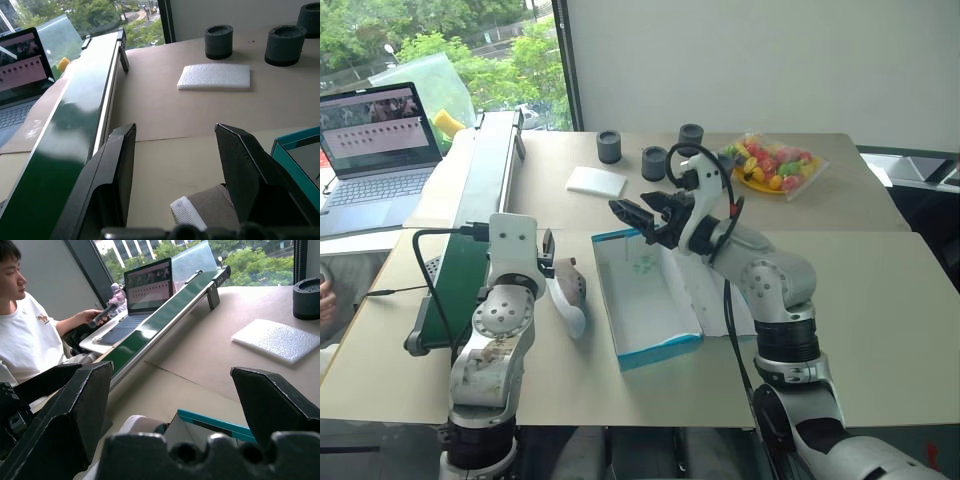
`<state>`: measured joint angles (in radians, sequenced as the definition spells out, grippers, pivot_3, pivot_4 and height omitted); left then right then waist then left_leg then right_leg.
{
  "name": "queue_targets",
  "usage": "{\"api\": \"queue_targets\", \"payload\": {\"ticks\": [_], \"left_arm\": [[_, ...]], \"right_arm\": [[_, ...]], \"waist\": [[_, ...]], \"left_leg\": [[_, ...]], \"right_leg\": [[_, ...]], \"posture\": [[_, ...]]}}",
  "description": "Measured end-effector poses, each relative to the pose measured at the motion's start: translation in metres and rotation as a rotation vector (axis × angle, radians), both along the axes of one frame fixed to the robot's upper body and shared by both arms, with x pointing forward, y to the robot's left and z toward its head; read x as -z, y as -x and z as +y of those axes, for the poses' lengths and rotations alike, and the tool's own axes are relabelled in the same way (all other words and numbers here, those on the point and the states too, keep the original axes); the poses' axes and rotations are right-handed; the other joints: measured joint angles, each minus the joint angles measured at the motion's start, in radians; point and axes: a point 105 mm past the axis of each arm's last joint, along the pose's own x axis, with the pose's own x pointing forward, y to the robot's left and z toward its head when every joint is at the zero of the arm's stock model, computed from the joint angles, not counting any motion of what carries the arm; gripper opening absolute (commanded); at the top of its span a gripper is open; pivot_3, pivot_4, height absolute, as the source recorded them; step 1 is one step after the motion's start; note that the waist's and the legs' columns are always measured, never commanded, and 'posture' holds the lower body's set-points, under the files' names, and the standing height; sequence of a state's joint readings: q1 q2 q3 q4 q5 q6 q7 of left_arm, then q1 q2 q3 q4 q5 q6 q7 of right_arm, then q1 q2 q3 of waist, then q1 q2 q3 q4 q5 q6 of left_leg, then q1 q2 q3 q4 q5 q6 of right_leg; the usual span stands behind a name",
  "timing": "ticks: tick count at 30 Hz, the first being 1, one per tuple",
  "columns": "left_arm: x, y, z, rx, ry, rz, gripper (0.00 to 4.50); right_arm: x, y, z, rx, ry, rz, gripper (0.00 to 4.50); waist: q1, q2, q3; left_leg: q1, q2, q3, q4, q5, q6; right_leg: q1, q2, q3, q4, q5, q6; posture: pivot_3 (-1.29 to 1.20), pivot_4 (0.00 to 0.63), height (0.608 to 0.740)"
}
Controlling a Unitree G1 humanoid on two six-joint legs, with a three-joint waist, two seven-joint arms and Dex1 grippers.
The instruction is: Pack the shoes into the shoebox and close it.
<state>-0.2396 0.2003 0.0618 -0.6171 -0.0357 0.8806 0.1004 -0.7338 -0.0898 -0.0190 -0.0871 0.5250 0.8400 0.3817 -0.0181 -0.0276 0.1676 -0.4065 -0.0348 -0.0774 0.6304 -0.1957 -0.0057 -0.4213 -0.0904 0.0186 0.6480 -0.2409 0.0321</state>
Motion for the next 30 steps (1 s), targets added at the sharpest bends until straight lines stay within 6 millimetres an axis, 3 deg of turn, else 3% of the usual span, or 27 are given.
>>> {"api": "queue_targets", "payload": {"ticks": [7, 10, 13, 19, 24, 30], "left_arm": [[0.038, 0.011, 0.003, -0.077, 0.226, 0.213, 2.65], [0.039, 0.021, 0.004, -0.086, 0.257, 0.261, 3.34], [0.031, 0.026, 0.005, -0.080, 0.242, 0.252, 4.46], [0.031, 0.030, 0.003, -0.064, 0.189, 0.317, 4.46], [0.069, 0.033, -0.009, -0.068, 0.333, 0.478, 4.46], [0.083, 0.023, -0.022, 0.000, 0.385, 0.512, 4.46]], "right_arm": [[0.000, 0.000, -0.001, 0.003, 0.006, -0.001, 4.50], [0.001, -0.001, -0.004, 0.010, 0.016, -0.004, 4.50], [0.001, -0.001, -0.005, 0.012, 0.019, -0.004, 4.50], [0.001, -0.001, -0.003, 0.008, 0.024, -0.004, 4.50], [0.002, -0.001, -0.004, 0.010, 0.027, -0.001, 4.50], [0.003, -0.002, -0.007, 0.024, 0.038, 0.002, 4.50]], "waist": [[-0.002, 0.000, 0.000], [-0.002, 0.000, 0.000], [-0.002, 0.000, 0.000], [-0.001, 0.000, 0.000], [0.000, 0.000, 0.000], [-0.006, 0.000, -0.001]], "left_leg": [[0.000, 0.000, 0.000, 0.001, 0.000, 0.000], [0.000, 0.000, 0.000, 0.002, 0.000, 0.000], [0.000, 0.000, 0.000, 0.002, 0.000, 0.000], [0.000, 0.000, 0.000, 0.002, 0.000, 0.000], [0.000, 0.000, 0.000, 0.002, 0.000, 0.000], [0.003, 0.000, 0.001, 0.002, 0.000, 0.000]], "right_leg": [[0.000, 0.000, 0.000, 0.000, 0.000, 0.000], [0.001, 0.000, -0.001, 0.000, 0.000, 0.000], [0.001, 0.000, -0.001, 0.001, 0.000, 0.000], [0.001, 0.000, -0.001, 0.001, 0.000, 0.000], [0.001, 0.000, -0.001, 0.000, 0.000, 0.000], [0.004, 0.000, 0.000, 0.001, 0.000, 0.000]], "posture": [[0.00, 0.150, 0.740], [0.00, 0.150, 0.740], [0.00, 0.150, 0.740], [0.00, 0.150, 0.740], [0.00, 0.150, 0.740], [0.00, 0.150, 0.740]]}}
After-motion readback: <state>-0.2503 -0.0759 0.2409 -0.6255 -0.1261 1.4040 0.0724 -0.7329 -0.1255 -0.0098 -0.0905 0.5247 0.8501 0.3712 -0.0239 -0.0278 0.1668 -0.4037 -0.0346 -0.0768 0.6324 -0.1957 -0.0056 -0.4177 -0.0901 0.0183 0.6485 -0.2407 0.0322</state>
